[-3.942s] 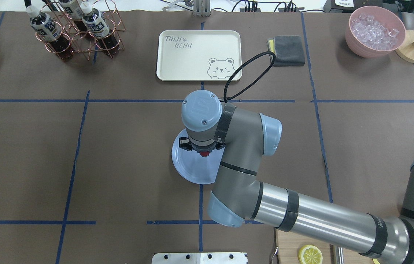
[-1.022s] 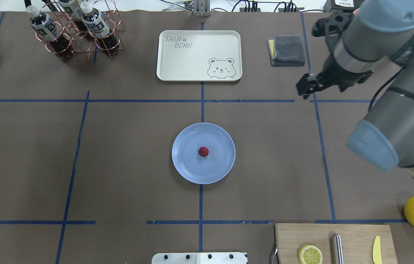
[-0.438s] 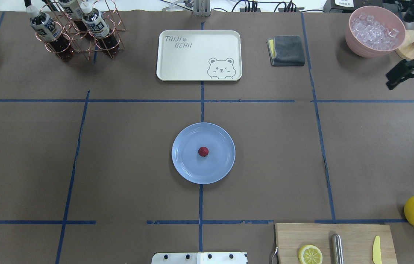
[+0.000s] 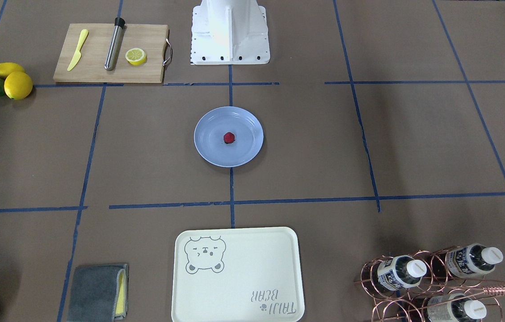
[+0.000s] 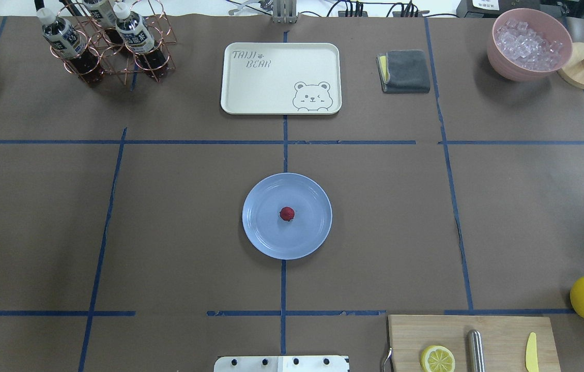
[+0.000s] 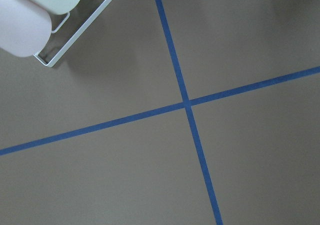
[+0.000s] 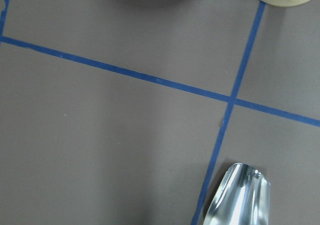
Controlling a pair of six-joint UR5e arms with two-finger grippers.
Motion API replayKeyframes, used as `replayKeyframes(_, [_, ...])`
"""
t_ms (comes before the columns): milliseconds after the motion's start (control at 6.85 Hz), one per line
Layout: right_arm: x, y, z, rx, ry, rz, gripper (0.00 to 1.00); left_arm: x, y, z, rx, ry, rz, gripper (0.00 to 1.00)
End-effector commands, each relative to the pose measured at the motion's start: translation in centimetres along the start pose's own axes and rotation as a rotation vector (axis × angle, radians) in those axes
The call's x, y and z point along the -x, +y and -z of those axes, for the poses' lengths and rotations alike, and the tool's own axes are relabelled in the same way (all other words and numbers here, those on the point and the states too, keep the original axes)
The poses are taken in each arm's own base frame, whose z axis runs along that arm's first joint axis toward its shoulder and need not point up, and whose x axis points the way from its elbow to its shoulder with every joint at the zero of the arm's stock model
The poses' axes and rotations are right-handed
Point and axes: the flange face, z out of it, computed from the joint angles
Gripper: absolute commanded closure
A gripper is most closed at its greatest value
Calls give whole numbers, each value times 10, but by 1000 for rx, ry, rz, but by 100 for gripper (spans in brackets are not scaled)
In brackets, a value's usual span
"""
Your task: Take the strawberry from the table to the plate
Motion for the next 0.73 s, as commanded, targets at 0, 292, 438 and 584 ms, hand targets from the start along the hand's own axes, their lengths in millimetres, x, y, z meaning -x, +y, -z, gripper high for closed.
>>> replayKeyframes(0, [-69,30,-24,-25,9,-19,0,6,16,-8,11,22,16,0])
replayKeyframes(292, [-81,41,-33,8,53,-51,0,8,23,-14,20,24,24,0])
replayKeyframes(438, [-78,46,-32,2,59,-137,0,8,24,-13,19,23,23,0])
replayKeyframes(584, [-80,53,-36,-24,66,-175,0,7,22,-12,17,21,19,0])
